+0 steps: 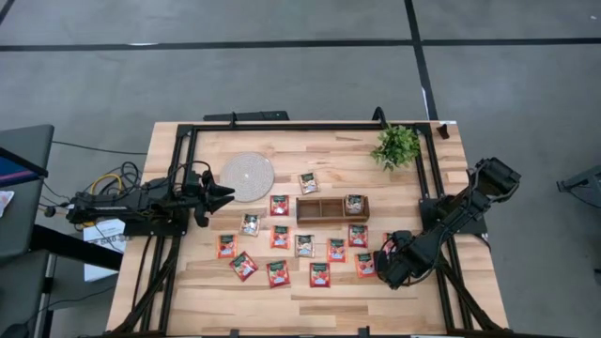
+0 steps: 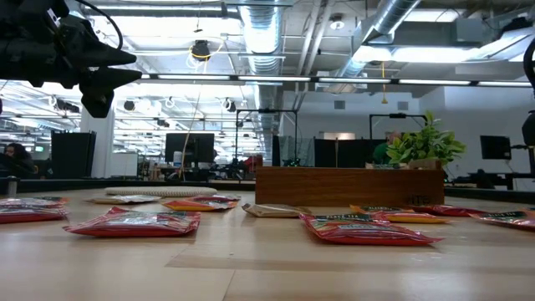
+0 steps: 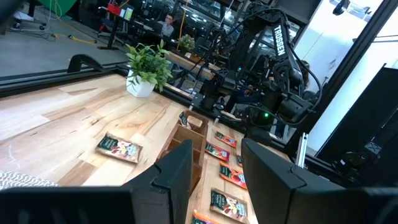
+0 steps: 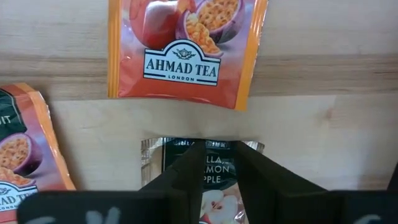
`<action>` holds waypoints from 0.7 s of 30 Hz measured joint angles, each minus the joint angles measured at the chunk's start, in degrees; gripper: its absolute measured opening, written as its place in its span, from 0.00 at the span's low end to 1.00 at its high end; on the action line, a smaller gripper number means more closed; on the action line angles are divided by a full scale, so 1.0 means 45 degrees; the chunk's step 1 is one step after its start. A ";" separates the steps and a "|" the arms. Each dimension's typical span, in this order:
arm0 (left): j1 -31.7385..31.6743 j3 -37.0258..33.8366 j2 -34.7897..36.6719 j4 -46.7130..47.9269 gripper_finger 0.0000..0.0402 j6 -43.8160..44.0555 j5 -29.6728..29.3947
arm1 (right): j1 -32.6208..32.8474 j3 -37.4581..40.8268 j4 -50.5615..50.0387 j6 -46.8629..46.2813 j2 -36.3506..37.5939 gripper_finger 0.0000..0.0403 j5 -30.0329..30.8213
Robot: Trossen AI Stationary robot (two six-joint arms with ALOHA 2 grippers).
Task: Pick & Place Tea
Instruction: Put the yellow tea bag into the right section of the wooden organizer
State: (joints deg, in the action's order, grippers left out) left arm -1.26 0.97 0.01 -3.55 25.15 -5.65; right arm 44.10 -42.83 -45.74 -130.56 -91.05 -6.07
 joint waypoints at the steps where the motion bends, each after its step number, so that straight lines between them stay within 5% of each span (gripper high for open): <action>1: 0.0000 0.0000 0.0000 0.0000 0.32 0.0000 0.0000 | 0.0000 0.0000 -0.0003 0.0000 0.0000 0.20 0.0000; 15: 0.0000 0.0000 0.0000 0.0000 0.32 0.0000 0.0000 | 0.0071 -0.1568 -0.1997 0.0115 0.0051 0.35 -0.0044; 21: 0.0000 0.0000 0.0000 0.0000 0.32 0.0000 0.0000 | 0.0705 -0.0858 -0.1971 -0.0168 0.0019 0.36 -0.0358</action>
State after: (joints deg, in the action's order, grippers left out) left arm -1.26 0.97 0.01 -3.55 25.15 -5.65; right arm 47.27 -46.69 -54.60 -131.32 -90.96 -7.68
